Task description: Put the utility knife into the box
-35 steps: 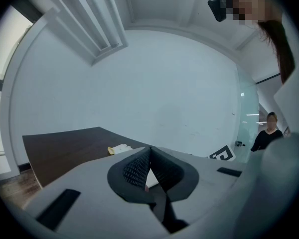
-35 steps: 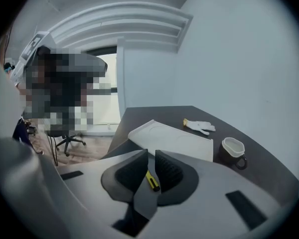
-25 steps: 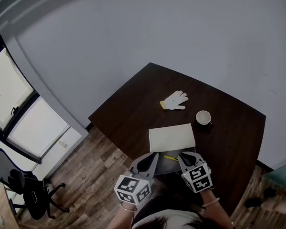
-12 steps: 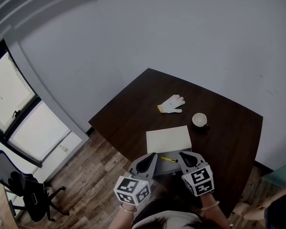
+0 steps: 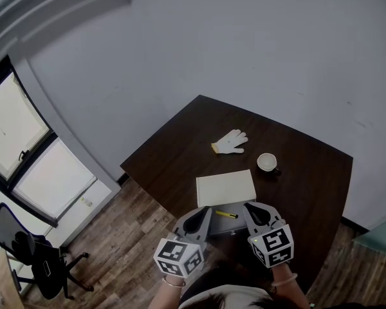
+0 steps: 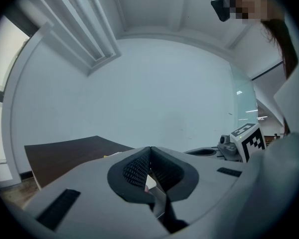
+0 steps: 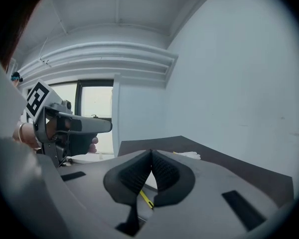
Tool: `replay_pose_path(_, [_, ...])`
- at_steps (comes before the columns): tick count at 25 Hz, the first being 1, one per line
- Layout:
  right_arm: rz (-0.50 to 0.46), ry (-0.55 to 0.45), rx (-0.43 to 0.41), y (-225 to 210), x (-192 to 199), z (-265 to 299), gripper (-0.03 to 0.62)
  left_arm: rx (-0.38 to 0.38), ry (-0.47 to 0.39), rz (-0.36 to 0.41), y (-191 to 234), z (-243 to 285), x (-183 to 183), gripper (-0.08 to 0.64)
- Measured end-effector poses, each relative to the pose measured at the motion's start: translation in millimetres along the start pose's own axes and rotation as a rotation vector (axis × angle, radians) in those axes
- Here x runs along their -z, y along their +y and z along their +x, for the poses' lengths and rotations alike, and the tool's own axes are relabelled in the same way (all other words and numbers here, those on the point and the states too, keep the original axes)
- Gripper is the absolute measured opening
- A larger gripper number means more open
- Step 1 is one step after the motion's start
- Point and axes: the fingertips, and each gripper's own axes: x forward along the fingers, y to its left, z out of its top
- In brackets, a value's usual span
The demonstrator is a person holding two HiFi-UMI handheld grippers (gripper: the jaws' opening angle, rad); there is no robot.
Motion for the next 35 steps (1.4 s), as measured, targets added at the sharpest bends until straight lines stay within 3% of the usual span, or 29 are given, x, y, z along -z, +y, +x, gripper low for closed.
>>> replay_pose_path(17, [-0.028, -0.089, 0.030, 10, -27, -24, 0.008, -0.028, -0.011, 0.008, -2, -21, -4, 0.017])
replay_pose_path(35, [-0.015, -0.079, 0.052, -1, -29, -21, 0.008, -0.019, 0.001, -0.002, 0, -7, -3, 0.017])
